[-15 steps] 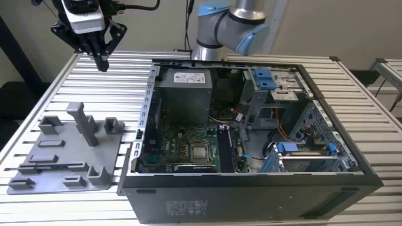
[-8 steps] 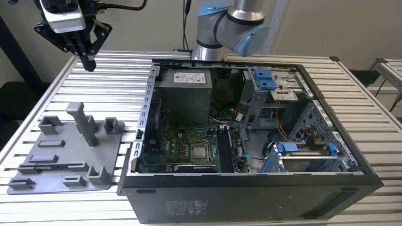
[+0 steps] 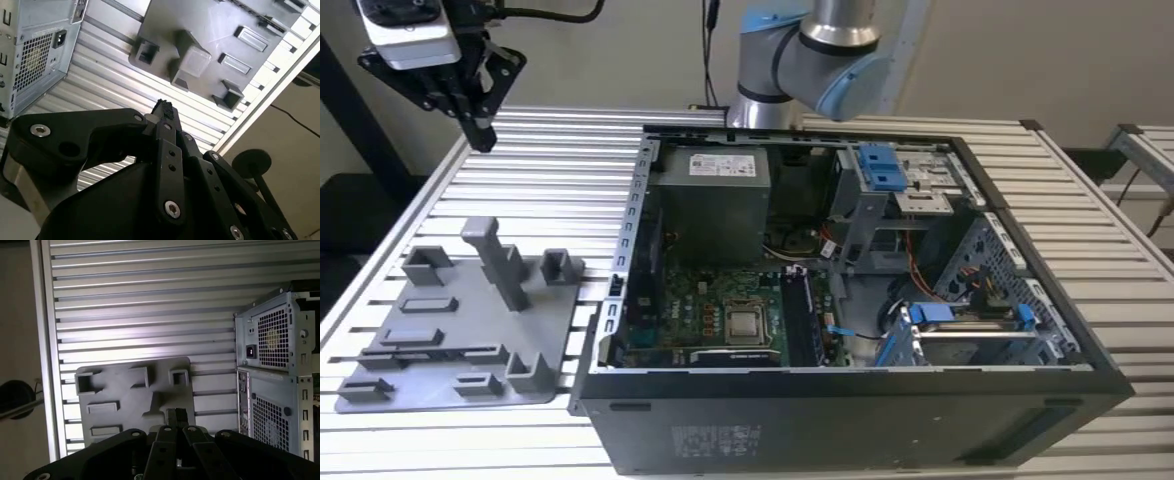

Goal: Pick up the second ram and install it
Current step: 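Reach for the second ram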

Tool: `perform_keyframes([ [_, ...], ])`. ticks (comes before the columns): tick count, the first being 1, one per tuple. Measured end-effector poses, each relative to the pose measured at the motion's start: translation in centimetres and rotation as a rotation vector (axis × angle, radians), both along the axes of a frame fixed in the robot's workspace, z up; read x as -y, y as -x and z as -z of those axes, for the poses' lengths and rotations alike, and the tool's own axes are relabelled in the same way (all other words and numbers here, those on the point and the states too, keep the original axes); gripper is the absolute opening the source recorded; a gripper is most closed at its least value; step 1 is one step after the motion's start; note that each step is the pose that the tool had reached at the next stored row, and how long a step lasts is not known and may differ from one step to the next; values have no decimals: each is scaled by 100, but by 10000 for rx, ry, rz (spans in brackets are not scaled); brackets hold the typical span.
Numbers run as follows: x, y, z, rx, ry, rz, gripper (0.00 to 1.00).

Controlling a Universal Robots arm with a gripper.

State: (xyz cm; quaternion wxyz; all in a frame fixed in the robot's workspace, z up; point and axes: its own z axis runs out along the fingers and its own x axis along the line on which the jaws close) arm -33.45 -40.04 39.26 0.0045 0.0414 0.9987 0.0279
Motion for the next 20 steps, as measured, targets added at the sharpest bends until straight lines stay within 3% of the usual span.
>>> perform_keyframes([
  [7, 19, 226, 0, 7, -1, 0, 11],
  [13, 25, 382, 0, 187, -1, -25, 11],
  [20, 25, 515, 6, 209, -5, -315, 11],
])
